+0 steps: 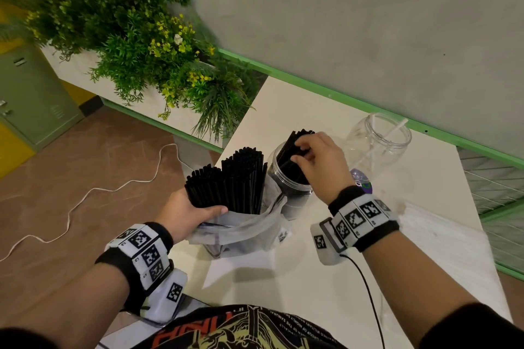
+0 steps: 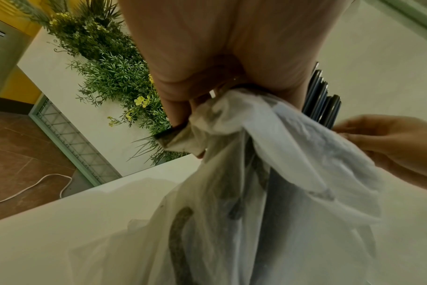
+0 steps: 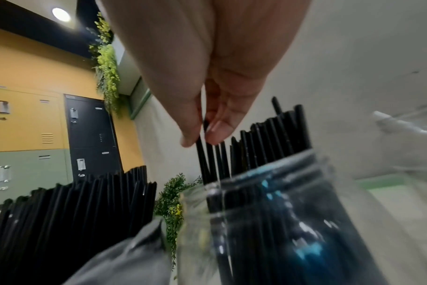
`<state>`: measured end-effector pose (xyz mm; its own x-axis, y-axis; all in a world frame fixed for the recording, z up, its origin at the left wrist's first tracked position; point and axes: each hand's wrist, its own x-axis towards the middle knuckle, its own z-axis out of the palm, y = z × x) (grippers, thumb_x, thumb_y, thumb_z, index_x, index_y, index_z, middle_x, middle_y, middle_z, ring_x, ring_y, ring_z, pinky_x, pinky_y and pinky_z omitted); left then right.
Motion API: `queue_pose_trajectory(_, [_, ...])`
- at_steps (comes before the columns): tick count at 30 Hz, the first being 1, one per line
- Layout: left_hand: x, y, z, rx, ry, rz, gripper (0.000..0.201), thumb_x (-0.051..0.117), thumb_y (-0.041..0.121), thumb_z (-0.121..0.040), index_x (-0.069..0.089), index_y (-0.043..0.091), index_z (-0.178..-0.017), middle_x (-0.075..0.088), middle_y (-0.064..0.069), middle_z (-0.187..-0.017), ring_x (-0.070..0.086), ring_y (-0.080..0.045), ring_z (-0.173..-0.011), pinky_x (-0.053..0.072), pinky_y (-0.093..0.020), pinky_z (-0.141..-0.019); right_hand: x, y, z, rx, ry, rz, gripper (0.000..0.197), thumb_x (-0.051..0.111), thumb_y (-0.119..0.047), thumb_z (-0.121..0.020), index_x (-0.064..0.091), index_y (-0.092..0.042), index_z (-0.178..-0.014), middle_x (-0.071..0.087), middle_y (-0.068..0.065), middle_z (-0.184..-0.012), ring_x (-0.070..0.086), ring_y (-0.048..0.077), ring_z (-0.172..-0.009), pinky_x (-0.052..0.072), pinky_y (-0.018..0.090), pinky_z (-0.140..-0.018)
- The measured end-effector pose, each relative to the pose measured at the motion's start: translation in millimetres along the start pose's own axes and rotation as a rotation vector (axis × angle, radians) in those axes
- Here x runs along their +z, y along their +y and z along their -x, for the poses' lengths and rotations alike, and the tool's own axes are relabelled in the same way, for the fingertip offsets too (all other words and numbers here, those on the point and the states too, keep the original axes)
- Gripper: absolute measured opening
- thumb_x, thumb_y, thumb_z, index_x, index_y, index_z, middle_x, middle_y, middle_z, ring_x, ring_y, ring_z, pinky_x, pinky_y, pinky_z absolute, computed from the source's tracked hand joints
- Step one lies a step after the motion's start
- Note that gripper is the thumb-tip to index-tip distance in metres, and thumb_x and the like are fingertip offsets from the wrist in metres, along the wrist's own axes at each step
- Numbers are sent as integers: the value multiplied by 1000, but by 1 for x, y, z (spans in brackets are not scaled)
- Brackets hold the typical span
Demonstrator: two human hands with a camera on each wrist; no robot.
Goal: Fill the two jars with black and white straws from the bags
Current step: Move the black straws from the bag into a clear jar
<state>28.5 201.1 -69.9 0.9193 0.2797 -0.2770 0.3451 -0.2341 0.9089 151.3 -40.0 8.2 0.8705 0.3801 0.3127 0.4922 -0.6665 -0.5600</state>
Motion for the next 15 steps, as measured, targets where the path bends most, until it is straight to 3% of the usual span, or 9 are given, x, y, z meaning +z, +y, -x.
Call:
queue_pose_trajectory(3, [1, 0, 1, 0, 10, 6, 39, 85, 19, -67, 58, 33, -91, 67, 6, -99, 62, -13, -95, 50, -29, -84, 0, -9, -20, 96, -163, 119, 56, 72, -21, -84, 46, -12, -133, 41, 6, -125, 58, 21, -92, 47, 34, -95])
queue_pose_trajectory(5, [1, 0, 0, -8, 15, 15, 40, 86, 18, -66, 59, 31, -92, 68, 5, -99, 63, -13, -96, 51, -31, -86, 0, -12, -30, 125, -267, 186, 66, 71, -26, -85, 38, -14, -141, 36, 8, -134, 56, 25, -103, 45, 35, -99])
queue_pose_trajectory(10, [1, -1, 0, 0, 6, 27, 42, 85, 17, -66, 63, 20, -102, 69, 4, -100, 63, -10, -95, 47, -20, -76, 3, -16, -46, 104, -355, 324, 47, 66, -23, -89, 52, -11, -132, 38, 10, -124, 53, 30, -103, 43, 35, -96])
queue_pose_trajectory(15, [1, -2, -1, -6, 4, 27, 45, 85, 18, -66, 63, 17, -105, 69, 2, -101, 63, -12, -96, 47, -23, -79, 1, -19, -63, 107, -449, 436, 32, 60, -25, -93, 61, -6, -118, 47, 13, -116, 51, 32, -105, 40, 32, -88])
